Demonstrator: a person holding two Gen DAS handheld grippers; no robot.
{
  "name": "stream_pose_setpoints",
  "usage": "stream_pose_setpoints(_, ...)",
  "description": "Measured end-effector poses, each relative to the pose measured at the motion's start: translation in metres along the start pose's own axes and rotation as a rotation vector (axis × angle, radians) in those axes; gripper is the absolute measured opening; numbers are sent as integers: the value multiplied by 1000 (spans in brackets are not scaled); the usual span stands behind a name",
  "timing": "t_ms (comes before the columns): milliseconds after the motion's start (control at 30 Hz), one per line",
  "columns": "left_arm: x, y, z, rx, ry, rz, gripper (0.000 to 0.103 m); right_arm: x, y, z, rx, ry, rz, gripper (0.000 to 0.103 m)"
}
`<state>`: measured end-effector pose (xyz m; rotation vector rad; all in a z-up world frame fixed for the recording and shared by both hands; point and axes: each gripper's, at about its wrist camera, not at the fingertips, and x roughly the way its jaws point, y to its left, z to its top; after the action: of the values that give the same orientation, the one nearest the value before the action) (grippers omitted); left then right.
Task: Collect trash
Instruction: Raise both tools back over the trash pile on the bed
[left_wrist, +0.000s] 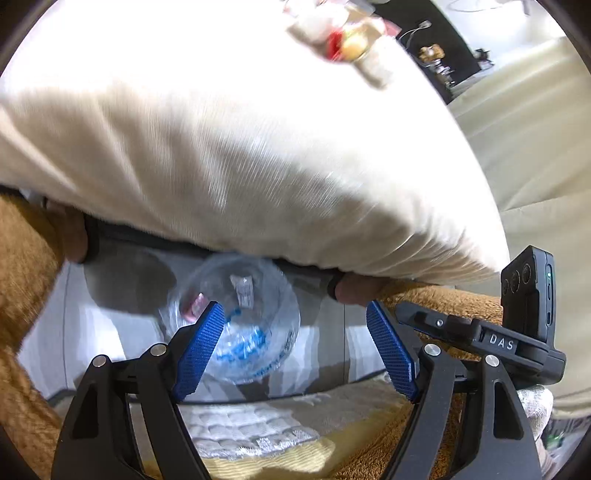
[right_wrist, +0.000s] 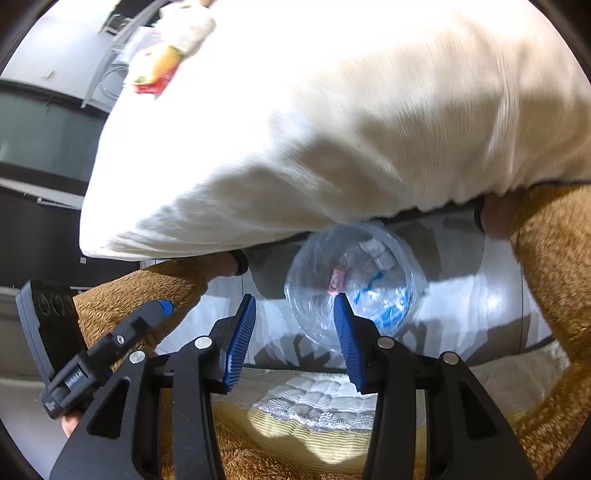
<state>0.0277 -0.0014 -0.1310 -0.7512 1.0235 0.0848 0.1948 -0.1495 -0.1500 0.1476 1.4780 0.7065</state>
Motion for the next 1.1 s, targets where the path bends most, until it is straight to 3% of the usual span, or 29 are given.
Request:
stream_pose_setpoints(233, -26, -21, 13, 85, -87, -5, 78, -34, 22, 5, -105, -82, 10, 45)
stream_pose_setpoints(433, -50, -35, 40, 155, -163, 3, 78, -58, 40, 29, -171, -149, 17, 48)
stream_pose_setpoints(767, -67, -37, 97, 195, -220, 4, 78, -74, 68, 98, -218, -225, 28, 50)
stream_pose_setpoints(867, -70, -36, 114, 206, -233, 5, 78, -74, 76, 124, -228, -243, 37, 59)
stream_pose_setpoints(1100, -69, -33, 154, 215, -247, -3, 78, -60, 89, 171, -241, -227, 45, 61)
